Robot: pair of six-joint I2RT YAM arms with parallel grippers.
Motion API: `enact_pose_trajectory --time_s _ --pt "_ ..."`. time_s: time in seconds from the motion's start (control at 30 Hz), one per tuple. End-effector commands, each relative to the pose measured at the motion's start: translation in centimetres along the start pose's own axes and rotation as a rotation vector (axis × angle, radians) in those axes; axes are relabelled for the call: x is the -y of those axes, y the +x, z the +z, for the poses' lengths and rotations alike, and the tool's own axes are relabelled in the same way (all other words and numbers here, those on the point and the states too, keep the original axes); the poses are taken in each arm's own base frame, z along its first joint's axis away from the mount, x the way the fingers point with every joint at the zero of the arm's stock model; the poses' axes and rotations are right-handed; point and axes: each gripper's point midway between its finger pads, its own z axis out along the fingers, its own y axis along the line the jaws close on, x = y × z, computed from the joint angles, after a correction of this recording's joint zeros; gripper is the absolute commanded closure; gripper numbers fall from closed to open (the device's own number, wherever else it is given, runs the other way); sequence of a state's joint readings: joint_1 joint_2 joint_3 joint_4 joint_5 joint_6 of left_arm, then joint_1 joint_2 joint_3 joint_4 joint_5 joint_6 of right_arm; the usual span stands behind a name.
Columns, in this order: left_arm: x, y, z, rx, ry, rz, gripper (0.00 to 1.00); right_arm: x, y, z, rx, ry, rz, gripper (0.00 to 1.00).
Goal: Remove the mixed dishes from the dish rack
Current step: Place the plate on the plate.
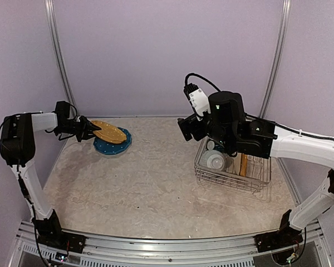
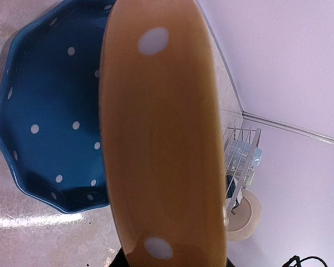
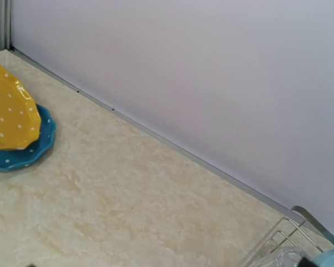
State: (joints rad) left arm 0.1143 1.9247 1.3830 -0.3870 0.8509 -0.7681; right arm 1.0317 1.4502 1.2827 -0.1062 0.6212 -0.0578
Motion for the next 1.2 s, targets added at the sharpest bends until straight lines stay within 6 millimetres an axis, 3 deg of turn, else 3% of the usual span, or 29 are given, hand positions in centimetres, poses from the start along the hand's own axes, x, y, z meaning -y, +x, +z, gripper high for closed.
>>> enact_pose_trajectory --time_s 0.0,0.2,0.4,0.53,0.77,1.17 --pt "3.9 -0.9 -0.3 -0.009 0.141 0.103 1.0 0.8 -0.4 -0.5 0.023 -0.002 0.048 0.01" --pt "3.1 -1.0 0.4 -0.022 0.136 0.074 0.95 0.7 -0.2 -0.5 0.026 -0.01 0.059 0.01" --pt "1.1 -1.3 0.9 -0.017 0.046 0.017 0.72 0.9 -0.2 -0.6 0.029 -0.008 0.069 0.01" --pt "-0.4 -1.5 0.5 0.01 -0.104 0.019 0.55 1.0 -0.1 -0.6 0.03 -0.01 0.077 0.01" --pt "-1.0 -1.9 0.2 0.032 -0.191 0.047 0.4 1.0 -0.2 -0.5 0.034 -0.013 0.084 0.01" --pt "-1.4 -0.7 2.2 -0.017 -0.244 0.081 0.34 1.2 -0.1 -0.7 0.039 -0.016 0.089 0.01"
